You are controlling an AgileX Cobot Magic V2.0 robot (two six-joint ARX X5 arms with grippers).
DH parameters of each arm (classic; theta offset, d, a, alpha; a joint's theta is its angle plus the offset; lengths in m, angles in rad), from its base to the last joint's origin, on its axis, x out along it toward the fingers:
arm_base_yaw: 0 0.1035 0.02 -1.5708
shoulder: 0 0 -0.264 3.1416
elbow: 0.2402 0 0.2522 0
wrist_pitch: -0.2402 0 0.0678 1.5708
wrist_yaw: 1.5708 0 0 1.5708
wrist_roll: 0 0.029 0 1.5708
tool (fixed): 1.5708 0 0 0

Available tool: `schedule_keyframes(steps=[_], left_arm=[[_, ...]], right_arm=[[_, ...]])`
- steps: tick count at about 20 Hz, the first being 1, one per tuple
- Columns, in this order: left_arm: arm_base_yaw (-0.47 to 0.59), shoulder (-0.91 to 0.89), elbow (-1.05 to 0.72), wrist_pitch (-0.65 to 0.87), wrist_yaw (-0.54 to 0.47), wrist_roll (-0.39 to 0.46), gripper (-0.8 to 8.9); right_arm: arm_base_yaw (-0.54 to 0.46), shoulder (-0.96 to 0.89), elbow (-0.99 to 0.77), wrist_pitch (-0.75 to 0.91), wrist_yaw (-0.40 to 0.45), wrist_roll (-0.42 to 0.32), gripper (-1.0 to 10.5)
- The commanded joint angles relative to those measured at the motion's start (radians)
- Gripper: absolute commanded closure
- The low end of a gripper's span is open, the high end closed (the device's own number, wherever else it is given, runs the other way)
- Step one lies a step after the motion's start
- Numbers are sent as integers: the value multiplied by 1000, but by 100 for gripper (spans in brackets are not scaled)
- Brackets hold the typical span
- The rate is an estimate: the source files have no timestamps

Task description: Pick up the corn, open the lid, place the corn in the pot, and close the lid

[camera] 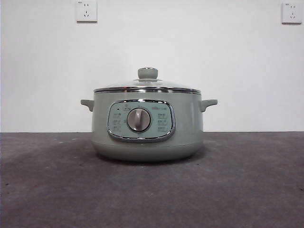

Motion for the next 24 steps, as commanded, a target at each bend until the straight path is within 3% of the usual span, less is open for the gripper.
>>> schedule_keyframes(steps=[1, 3, 6, 9, 12, 15, 20, 24], left_arm=[[64, -119, -187, 54, 17, 32, 814], [155, -272, -468, 211, 17, -4, 814], [288, -562, -1003, 570, 17, -81, 814], [356, -817, -1483, 892, 16, -139, 814], [376, -1003, -1841, 1031, 18, -156, 814], [401, -1104, -2050, 1091, 17, -176, 814], [448, -1278, -2299, 1342, 9, -234, 814], [483, -1408, -2324, 1239, 6, -207, 814]], right_arm=[[1, 0, -10, 5, 1, 0, 948], [1, 0, -10, 6, 1, 0, 948], [1, 0, -10, 6, 1, 1, 948], [1, 0, -10, 6, 1, 0, 948], [1, 0, -10, 6, 1, 0, 948], [1, 0, -10, 6, 1, 1, 948], [1, 0, -10, 6, 1, 0, 948], [1, 0, -10, 6, 1, 1, 948]])
